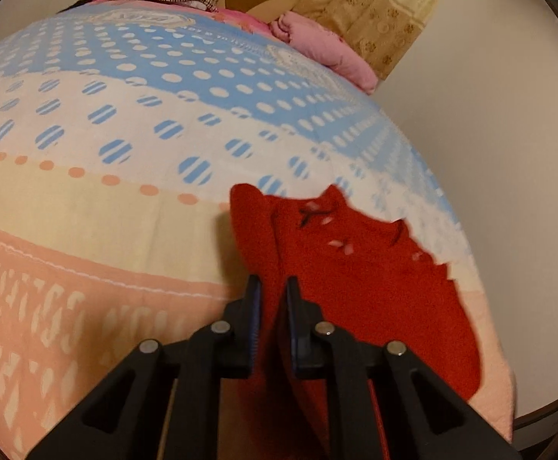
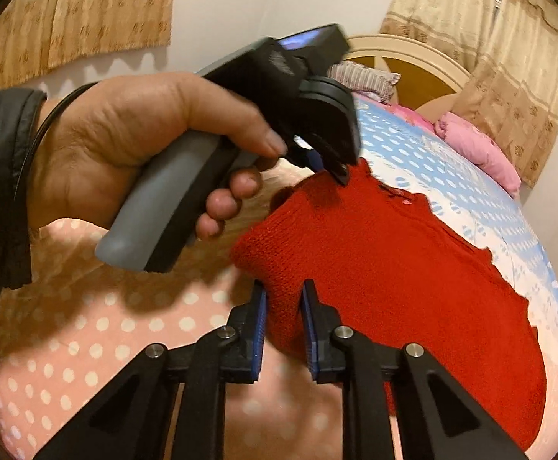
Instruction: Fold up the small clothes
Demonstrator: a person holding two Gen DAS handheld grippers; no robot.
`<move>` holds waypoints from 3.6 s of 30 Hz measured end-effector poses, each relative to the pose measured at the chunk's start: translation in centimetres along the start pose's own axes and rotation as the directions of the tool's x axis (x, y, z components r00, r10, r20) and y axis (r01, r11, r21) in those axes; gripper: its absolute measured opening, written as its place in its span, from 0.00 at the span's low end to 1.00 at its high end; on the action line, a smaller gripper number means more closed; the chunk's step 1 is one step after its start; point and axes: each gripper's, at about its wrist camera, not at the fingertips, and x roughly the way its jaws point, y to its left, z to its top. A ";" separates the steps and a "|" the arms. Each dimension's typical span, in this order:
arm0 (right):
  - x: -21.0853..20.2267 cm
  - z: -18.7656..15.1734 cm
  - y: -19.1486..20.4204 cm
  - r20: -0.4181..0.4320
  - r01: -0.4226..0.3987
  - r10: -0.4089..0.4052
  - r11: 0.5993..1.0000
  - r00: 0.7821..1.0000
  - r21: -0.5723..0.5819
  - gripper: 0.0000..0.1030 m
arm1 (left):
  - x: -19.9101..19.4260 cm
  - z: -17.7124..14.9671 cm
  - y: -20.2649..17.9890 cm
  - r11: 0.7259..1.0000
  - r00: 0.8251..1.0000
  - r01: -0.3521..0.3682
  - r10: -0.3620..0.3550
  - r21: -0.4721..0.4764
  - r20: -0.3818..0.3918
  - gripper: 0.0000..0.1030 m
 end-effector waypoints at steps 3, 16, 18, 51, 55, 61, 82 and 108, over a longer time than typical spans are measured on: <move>-0.9 -0.3 -1.9 0.023 -0.014 0.012 0.998 1.000 0.061 0.16 | -0.8 0.4 -1.5 1.000 1.000 0.007 -0.006 -0.001 0.022 0.12; -5.1 -2.1 -8.4 0.126 -0.065 0.029 0.953 0.992 0.296 0.15 | -1.4 0.9 -9.5 0.995 0.994 0.092 -0.094 0.042 0.064 0.12; -5.7 -2.8 -9.4 0.138 -0.071 0.026 0.941 0.990 0.331 0.15 | -1.0 0.8 -11.0 0.992 0.992 0.112 -0.115 0.057 0.055 0.12; -9.3 -15.0 -20.7 0.126 -0.091 -0.003 0.681 0.992 0.727 0.06 | 8.4 -4.2 -25.1 0.948 0.973 0.222 -0.202 0.227 -0.109 0.11; -8.8 -17.0 -22.0 0.092 -0.074 0.003 0.627 0.996 0.776 0.05 | 9.5 -5.9 -26.9 0.921 0.956 0.281 -0.244 0.269 -0.163 0.09; -9.6 -18.5 -22.6 0.099 -0.077 -0.006 0.576 0.995 0.814 0.26 | 7.0 -8.0 -28.4 0.873 0.977 0.207 -0.164 0.442 -0.135 0.12; -0.7 -11.0 -29.5 0.101 -0.245 0.305 0.482 0.947 0.841 0.41 | 1.5 -12.4 -13.0 0.964 0.998 0.007 -0.023 0.266 0.055 0.87; -5.5 -12.3 -32.1 -0.039 -0.016 0.072 0.633 0.997 0.774 0.47 | 2.7 -12.9 -14.6 0.963 0.999 -0.030 0.024 0.267 0.025 0.97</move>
